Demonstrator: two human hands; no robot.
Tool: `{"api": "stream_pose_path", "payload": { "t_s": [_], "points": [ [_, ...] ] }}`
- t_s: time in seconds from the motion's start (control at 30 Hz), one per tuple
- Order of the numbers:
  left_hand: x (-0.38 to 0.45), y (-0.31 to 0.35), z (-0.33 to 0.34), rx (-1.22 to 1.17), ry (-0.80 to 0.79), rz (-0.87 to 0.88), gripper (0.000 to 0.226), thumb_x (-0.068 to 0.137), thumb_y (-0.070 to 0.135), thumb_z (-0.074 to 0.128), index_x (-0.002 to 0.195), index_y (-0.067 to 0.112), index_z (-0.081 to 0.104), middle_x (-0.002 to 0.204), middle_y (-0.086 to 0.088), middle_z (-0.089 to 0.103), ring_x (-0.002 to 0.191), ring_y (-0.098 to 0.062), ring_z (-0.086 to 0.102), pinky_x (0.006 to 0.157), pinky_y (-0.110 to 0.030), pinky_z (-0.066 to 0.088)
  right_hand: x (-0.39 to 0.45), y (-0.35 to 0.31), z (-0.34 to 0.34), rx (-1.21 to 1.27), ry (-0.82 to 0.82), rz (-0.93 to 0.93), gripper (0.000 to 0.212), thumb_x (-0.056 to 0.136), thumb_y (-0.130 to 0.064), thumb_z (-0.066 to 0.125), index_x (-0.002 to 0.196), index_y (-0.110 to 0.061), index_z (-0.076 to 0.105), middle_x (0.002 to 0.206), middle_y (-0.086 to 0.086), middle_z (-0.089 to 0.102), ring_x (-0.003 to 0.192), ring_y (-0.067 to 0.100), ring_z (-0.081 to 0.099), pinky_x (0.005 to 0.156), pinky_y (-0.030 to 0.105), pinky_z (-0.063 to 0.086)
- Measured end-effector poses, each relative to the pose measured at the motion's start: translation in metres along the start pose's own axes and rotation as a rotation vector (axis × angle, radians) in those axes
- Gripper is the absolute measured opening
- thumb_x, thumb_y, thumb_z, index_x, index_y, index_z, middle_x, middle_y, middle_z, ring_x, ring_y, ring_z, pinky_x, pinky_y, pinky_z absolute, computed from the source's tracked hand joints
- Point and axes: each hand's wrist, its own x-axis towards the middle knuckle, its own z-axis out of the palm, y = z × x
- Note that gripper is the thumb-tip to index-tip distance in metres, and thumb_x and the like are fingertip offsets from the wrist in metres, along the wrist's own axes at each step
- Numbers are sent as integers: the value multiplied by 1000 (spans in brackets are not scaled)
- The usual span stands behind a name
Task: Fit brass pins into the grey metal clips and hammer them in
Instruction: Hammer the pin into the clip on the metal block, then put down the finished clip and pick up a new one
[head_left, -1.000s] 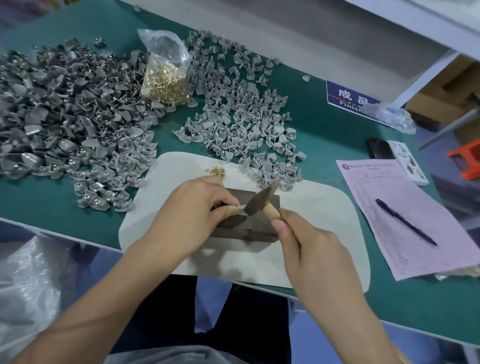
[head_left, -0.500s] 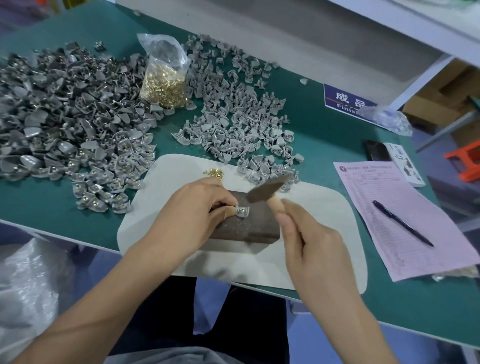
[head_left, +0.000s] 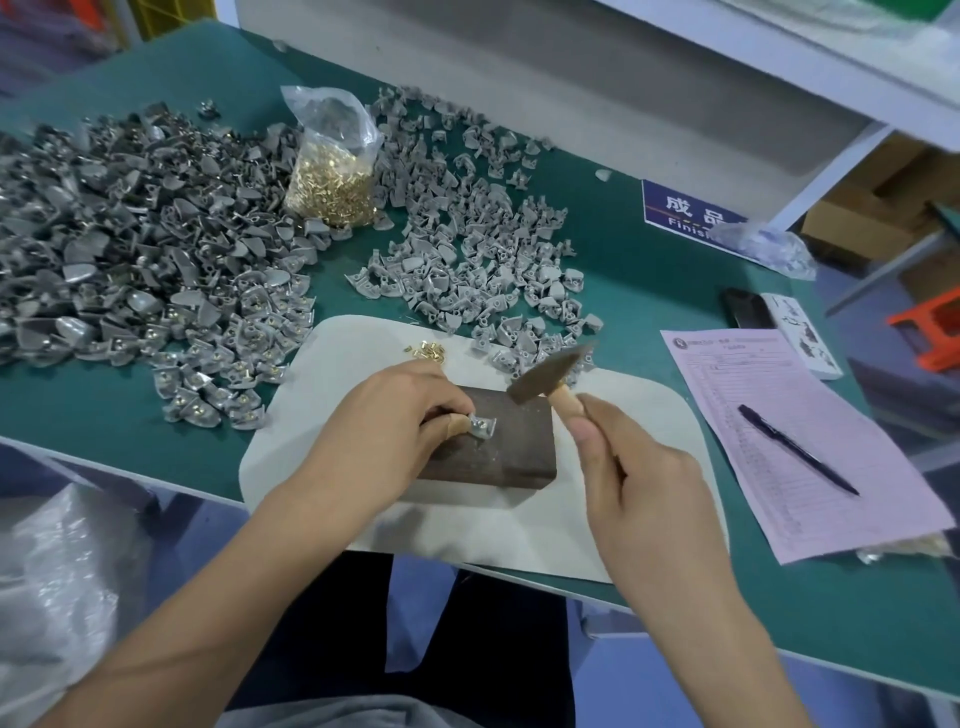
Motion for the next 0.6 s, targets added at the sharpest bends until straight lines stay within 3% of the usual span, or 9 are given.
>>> {"api": "stream_pose_path", "payload": {
  "t_s": [0.13, 0.23, 0.3, 0.37, 0.47, 0.6],
  "points": [
    [-1, 0, 0, 3, 11, -18, 6, 86, 20, 77, 91, 25, 78, 84, 11, 61, 78, -8, 57, 76, -36, 49, -6, -4, 8, -10, -101, -12, 47, 101, -61, 28, 126, -39, 62, 84, -8, 74, 74, 27, 65, 59, 40, 51],
    [0, -1, 1, 10, 8, -21, 6, 87, 21, 77, 90, 26, 78, 84, 11, 61, 77, -7, 56, 76, -37, 49, -7, 9, 4, -62, -40, 30, 34, 103, -58, 34, 124, -46, 57, 70, -18, 61, 64, 17, 52, 52, 34, 45],
    [0, -1, 1, 12, 4, -24, 6, 86, 22, 77, 89, 27, 77, 84, 11, 62, 78, -8, 57, 76, -37, 49, -8, 19, 2, -74, 11, 133, 34, 102, -55, 36, 127, -47, 57, 80, -19, 62, 69, 13, 54, 57, 34, 46],
    [0, -2, 2, 24, 5, -31, 7, 86, 24, 78, 88, 30, 77, 84, 10, 63, 79, -9, 58, 75, -38, 49, -9, 30, 5, -155, 45, 226, 34, 103, -45, 42, 133, -40, 59, 98, -12, 63, 81, 22, 61, 62, 37, 46],
    [-1, -2, 2, 58, 16, -54, 5, 86, 29, 77, 87, 34, 75, 86, 12, 63, 80, -8, 58, 73, -38, 51, -12, 44, 14, -189, 35, 352, 36, 104, -29, 49, 139, -30, 58, 106, -1, 57, 83, 34, 62, 65, 39, 42],
    [-1, -2, 1, 108, 10, -68, 4, 87, 35, 75, 87, 38, 73, 88, 14, 62, 81, -7, 58, 70, -36, 50, -15, 51, 29, -256, 4, 433, 34, 104, -34, 51, 136, -34, 62, 108, 2, 54, 85, 35, 60, 65, 36, 38]
  ]
}}
